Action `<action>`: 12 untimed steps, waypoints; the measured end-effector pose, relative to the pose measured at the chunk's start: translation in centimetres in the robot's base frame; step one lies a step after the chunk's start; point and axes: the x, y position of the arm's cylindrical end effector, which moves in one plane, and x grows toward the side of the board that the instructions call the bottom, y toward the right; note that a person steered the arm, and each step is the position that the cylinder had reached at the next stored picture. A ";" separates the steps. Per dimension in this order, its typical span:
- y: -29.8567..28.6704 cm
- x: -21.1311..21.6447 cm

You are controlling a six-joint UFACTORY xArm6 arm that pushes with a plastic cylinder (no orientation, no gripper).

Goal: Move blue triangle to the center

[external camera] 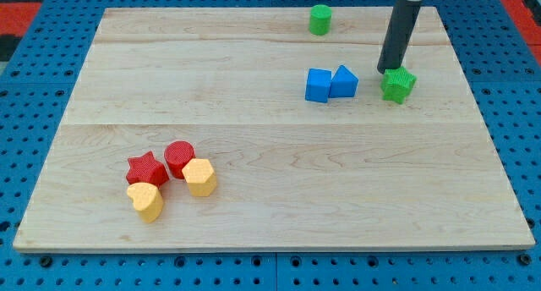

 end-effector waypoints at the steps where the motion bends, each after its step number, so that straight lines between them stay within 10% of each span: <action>1: -0.3 0.0; 12: -3.8 1.8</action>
